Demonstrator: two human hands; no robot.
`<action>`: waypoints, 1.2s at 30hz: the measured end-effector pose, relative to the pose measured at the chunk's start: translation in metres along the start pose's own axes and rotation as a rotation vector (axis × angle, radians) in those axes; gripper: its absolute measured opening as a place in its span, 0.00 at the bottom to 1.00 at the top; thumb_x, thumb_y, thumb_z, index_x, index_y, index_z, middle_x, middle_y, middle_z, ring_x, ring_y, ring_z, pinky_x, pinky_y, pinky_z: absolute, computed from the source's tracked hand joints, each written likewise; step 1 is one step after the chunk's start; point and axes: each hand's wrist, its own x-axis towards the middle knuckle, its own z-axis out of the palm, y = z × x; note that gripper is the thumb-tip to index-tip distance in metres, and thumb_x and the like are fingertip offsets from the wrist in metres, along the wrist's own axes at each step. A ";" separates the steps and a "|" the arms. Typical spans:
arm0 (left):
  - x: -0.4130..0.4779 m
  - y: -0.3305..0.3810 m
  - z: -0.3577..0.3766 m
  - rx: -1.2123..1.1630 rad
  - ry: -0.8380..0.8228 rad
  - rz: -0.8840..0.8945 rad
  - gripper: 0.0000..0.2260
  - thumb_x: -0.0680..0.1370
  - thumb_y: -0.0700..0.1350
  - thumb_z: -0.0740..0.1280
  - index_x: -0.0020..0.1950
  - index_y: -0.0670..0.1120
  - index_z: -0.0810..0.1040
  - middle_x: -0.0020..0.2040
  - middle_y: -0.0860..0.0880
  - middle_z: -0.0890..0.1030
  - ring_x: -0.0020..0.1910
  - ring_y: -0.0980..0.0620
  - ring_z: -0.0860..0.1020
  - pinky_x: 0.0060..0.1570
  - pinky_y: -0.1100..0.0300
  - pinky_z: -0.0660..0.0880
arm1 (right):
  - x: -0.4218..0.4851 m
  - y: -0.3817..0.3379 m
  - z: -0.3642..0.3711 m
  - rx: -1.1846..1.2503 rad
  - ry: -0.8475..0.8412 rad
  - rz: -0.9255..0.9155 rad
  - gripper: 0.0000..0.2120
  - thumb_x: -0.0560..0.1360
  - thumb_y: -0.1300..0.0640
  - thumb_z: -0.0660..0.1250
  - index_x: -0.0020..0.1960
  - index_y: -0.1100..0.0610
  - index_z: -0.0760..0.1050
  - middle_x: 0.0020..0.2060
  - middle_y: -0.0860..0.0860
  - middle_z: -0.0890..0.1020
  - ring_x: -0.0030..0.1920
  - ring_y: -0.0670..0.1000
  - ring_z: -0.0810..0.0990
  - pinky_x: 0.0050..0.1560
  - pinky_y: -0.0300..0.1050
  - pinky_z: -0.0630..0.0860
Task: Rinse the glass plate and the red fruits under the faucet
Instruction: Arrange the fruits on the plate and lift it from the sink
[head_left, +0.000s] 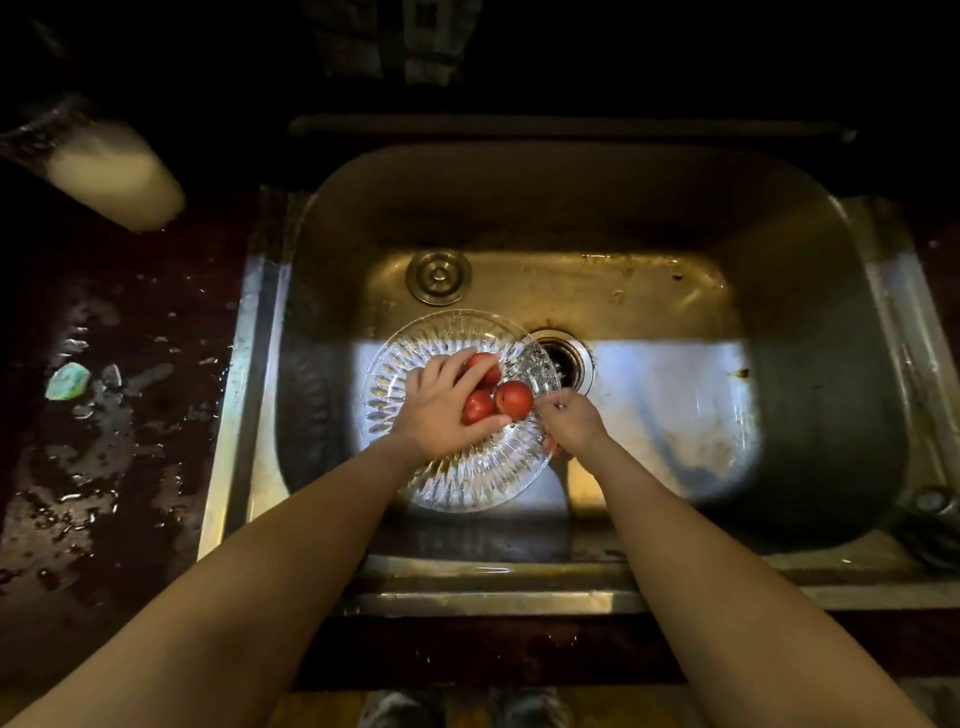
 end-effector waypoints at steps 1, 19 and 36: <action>0.001 0.002 0.001 0.020 0.003 0.024 0.35 0.67 0.74 0.51 0.71 0.65 0.48 0.75 0.52 0.56 0.70 0.47 0.56 0.67 0.44 0.51 | -0.001 0.000 0.000 0.023 -0.004 -0.013 0.10 0.79 0.53 0.59 0.51 0.60 0.73 0.32 0.52 0.76 0.30 0.51 0.75 0.34 0.45 0.70; 0.010 0.041 -0.032 -0.064 0.226 0.057 0.24 0.72 0.68 0.54 0.67 0.64 0.61 0.75 0.54 0.57 0.68 0.47 0.62 0.65 0.47 0.57 | -0.036 -0.046 -0.033 0.229 0.344 -0.238 0.21 0.80 0.48 0.54 0.37 0.58 0.76 0.30 0.53 0.80 0.33 0.50 0.77 0.39 0.44 0.73; -0.015 0.143 -0.121 -0.559 0.433 0.100 0.24 0.73 0.64 0.59 0.66 0.58 0.66 0.74 0.53 0.59 0.70 0.47 0.63 0.67 0.39 0.62 | -0.161 -0.150 -0.129 -0.370 0.666 -0.372 0.18 0.80 0.48 0.53 0.34 0.54 0.69 0.31 0.52 0.74 0.31 0.50 0.71 0.31 0.43 0.65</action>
